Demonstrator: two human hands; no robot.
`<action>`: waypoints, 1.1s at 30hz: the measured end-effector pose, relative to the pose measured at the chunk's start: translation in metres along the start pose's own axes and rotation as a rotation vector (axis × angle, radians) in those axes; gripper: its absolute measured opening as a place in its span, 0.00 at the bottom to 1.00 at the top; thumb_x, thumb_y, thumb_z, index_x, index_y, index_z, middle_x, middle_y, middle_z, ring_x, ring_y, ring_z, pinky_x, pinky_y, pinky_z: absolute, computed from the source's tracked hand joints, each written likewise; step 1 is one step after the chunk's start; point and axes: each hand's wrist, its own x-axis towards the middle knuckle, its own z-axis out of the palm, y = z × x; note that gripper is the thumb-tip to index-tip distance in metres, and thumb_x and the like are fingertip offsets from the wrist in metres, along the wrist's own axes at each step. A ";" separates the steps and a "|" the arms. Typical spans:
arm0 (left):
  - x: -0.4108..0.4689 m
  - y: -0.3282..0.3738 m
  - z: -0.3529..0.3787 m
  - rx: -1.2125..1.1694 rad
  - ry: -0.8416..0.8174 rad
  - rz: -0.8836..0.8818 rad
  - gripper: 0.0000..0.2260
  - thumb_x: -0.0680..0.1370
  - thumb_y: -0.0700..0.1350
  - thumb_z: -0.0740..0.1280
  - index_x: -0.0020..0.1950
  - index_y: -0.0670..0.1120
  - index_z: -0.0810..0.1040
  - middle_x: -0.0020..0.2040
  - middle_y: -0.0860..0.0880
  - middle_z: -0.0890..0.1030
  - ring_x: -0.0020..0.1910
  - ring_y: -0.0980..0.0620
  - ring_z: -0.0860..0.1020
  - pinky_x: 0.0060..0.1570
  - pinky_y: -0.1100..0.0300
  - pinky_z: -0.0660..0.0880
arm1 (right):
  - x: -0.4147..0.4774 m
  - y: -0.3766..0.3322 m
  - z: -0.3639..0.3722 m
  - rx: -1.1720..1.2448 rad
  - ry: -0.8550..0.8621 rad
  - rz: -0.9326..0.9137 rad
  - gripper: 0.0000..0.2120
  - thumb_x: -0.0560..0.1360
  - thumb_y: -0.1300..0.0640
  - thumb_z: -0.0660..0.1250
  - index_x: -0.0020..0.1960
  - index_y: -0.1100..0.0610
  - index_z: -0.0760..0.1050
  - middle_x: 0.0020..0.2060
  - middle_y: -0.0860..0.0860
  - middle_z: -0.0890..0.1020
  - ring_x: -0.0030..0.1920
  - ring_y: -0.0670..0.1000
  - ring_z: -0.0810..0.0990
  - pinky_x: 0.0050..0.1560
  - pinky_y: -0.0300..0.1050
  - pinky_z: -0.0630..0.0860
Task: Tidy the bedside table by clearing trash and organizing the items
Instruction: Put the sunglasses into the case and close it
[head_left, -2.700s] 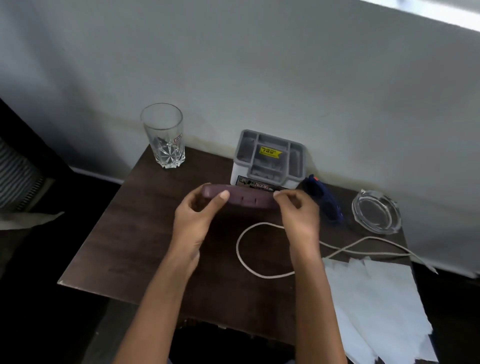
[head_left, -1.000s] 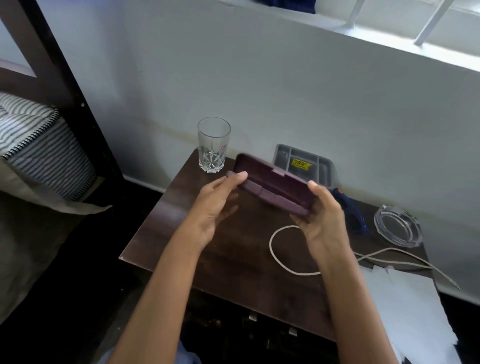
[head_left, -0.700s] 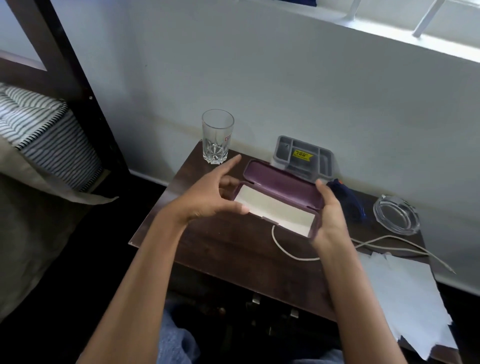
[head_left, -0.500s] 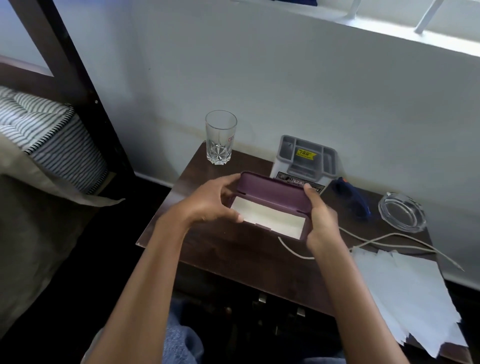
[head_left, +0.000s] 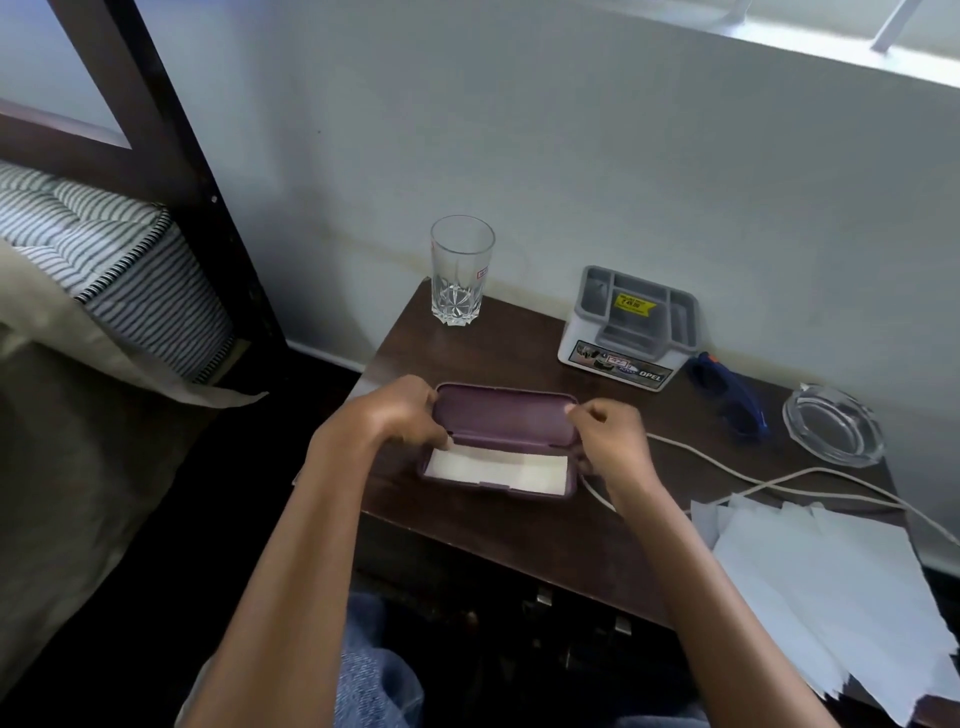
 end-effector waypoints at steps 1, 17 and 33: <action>0.001 -0.001 0.001 -0.004 -0.005 -0.010 0.13 0.73 0.41 0.71 0.56 0.39 0.79 0.53 0.41 0.82 0.48 0.47 0.79 0.49 0.59 0.71 | 0.001 0.002 -0.001 -0.030 -0.008 -0.016 0.13 0.77 0.56 0.64 0.34 0.59 0.72 0.25 0.53 0.71 0.30 0.54 0.71 0.34 0.47 0.68; 0.013 0.007 0.014 -0.054 0.338 -0.035 0.22 0.77 0.51 0.66 0.69 0.46 0.70 0.68 0.45 0.74 0.66 0.44 0.71 0.66 0.48 0.68 | 0.021 0.006 -0.050 -0.233 0.293 -0.029 0.09 0.73 0.60 0.62 0.38 0.54 0.79 0.36 0.56 0.81 0.40 0.59 0.81 0.40 0.45 0.74; 0.008 0.036 0.022 -0.238 0.561 0.288 0.13 0.77 0.44 0.65 0.61 0.49 0.78 0.60 0.53 0.79 0.56 0.60 0.73 0.56 0.67 0.65 | 0.053 0.046 -0.111 -0.718 0.511 -0.058 0.13 0.75 0.59 0.63 0.58 0.58 0.78 0.58 0.60 0.77 0.61 0.64 0.72 0.61 0.56 0.66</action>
